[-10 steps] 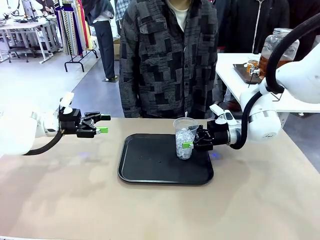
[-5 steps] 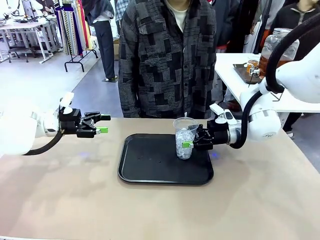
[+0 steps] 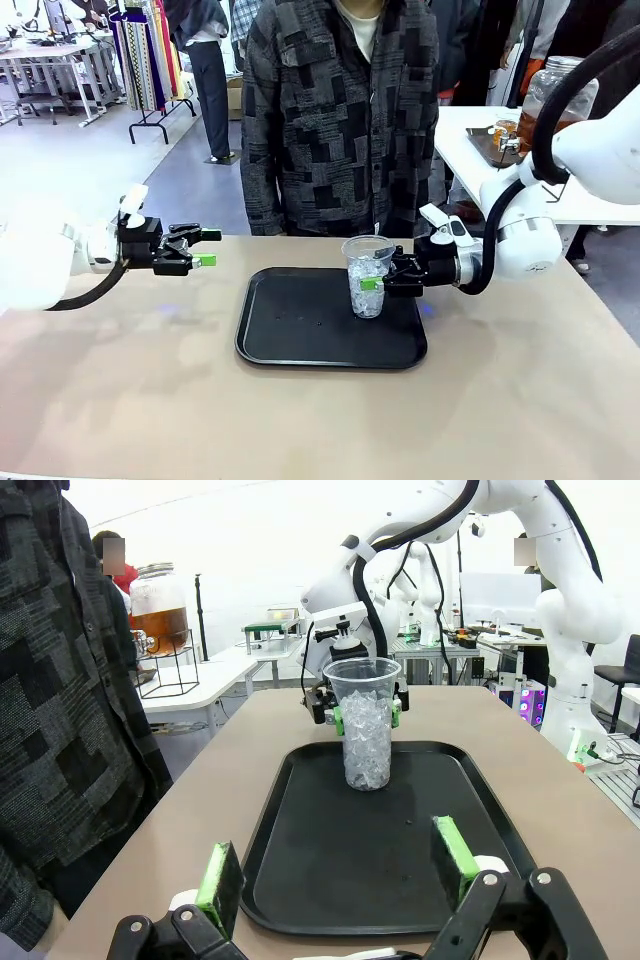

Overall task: Pour the drink into the iced cup.
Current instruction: Pick up the iced cup indicated by the human and present it to them.

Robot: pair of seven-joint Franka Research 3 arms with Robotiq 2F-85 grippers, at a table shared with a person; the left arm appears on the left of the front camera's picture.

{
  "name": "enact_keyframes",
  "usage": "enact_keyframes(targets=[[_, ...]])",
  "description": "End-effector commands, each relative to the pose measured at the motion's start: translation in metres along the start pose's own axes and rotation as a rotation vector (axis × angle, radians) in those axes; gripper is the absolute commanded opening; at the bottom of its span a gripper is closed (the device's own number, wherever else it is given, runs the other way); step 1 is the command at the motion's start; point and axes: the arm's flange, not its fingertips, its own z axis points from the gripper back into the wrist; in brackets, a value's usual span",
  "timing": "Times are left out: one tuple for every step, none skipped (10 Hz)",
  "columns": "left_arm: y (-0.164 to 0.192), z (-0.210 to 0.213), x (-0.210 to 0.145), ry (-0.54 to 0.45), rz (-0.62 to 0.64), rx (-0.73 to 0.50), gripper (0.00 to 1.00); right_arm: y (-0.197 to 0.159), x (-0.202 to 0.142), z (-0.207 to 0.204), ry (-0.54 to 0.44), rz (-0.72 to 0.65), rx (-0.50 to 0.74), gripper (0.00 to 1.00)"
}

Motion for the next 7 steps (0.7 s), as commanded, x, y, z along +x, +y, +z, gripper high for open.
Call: enact_keyframes(targets=[[0.000,0.000,0.001,-0.004,-0.001,-0.001,1.00,-0.002,0.010,0.002,-0.021,-0.014,0.017,0.63],[0.000,0.000,0.001,-0.004,-0.001,-0.001,1.00,-0.003,0.013,0.004,-0.036,-0.018,0.030,0.63],[0.000,0.000,0.001,-0.004,-0.001,-0.001,1.00,-0.005,0.025,0.008,-0.058,-0.015,0.042,0.63],[0.000,0.000,0.001,-0.004,-0.001,-0.001,1.00,-0.006,0.044,0.013,-0.048,-0.008,0.040,0.63],[0.000,0.000,0.001,-0.004,-0.001,-0.001,1.00,-0.008,0.062,0.018,-0.032,-0.016,0.042,0.63],[0.000,0.000,0.001,-0.004,-0.001,-0.001,1.00,-0.011,0.082,0.024,-0.040,-0.021,0.051,0.63],[0.000,0.000,0.001,-0.004,-0.001,-0.001,1.00,-0.016,0.101,0.030,-0.042,-0.035,0.059,0.63]])
